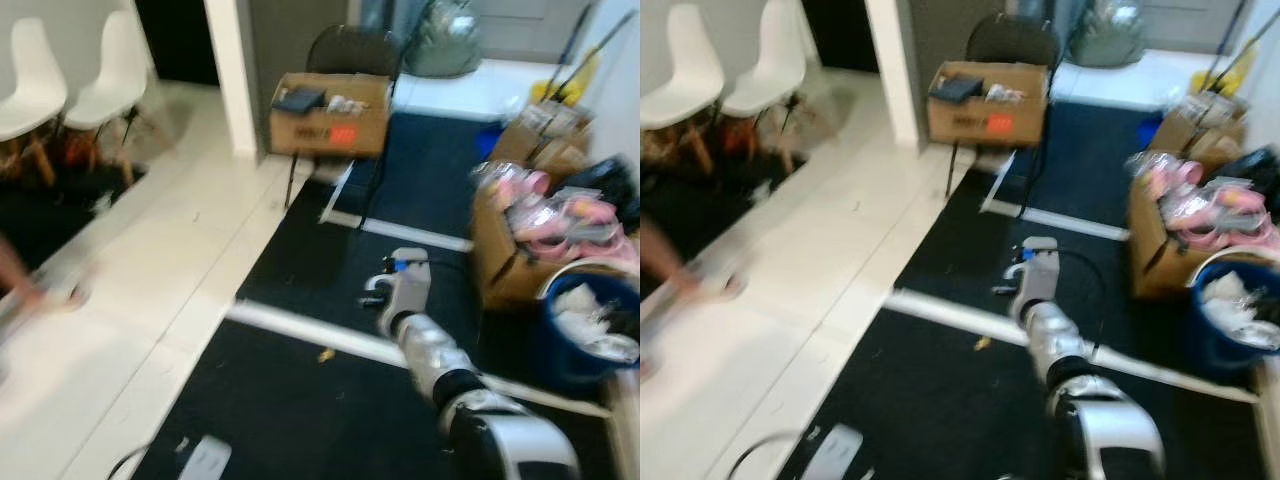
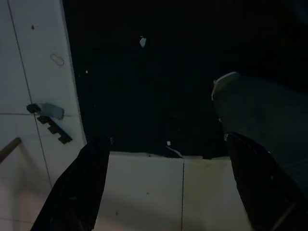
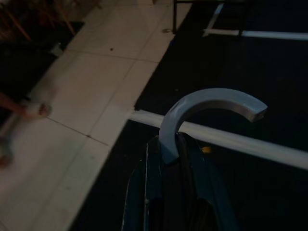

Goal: Picking trash to rubbish bin

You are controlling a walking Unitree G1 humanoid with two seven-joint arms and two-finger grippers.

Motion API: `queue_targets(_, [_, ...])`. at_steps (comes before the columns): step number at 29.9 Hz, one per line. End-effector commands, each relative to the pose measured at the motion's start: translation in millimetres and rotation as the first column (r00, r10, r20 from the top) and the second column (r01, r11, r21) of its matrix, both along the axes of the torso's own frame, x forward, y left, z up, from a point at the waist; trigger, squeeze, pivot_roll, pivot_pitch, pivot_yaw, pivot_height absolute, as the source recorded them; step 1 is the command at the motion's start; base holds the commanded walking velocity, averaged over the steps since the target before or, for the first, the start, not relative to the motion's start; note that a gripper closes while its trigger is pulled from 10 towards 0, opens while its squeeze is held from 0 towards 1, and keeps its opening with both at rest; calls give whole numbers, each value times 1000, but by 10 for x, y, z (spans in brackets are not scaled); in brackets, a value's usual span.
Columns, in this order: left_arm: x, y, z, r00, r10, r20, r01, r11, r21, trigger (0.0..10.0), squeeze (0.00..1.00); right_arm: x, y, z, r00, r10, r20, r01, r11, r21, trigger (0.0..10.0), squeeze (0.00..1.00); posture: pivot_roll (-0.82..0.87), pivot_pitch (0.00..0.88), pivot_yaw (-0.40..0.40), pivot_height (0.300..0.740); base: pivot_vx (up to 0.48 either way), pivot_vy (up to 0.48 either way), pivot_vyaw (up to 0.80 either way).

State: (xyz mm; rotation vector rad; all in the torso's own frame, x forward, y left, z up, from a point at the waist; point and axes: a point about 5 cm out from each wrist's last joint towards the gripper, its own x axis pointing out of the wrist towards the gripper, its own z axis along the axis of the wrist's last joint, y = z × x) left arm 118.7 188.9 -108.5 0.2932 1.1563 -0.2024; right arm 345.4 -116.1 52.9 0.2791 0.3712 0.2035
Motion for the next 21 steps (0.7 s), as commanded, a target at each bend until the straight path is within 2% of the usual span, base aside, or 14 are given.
queue_targets(1, [21, 38, 12, 1000, 17, 12, -17, 1000, 8, 10000, 0, 83, 12, 133, 998, -6, 56, 5, 1000, 23, 10000, 0, -22, 17, 76, 740, 0, 0, 0])
queue_targets(5, [16, 48, 11, 1000, 20, 12, -20, 1000, 12, 10000, 0, 164, 85, 294, 991, 38, 132, -41, 999, 21, 10000, 0, -22, 18, 76, 740, 324, 0, 0])
queue_targets(10, [9, 53, 10, 1000, 15, 9, -16, 1000, 11, 10000, 0, 158, 150, 305, 985, 90, 149, -91, 996, -1, 10000, 0, -24, 18, 75, 740, 480, 0, 0])
queue_targets(16, [29, 31, 13, 1000, 4, 12, -4, 1000, 8, 10000, 0, 57, 133, 120, 992, 98, 74, -96, 995, -29, 10000, 0, -29, 18, 76, 740, 480, 0, 0])
queue_targets(21, [54, 21, 20, 1000, -5, 16, 5, 1000, 5, 10000, 0, 26, 103, 60, 994, 96, 41, -95, 995, -32, 10000, 0, -34, 21, 80, 740, 480, 0, -776])
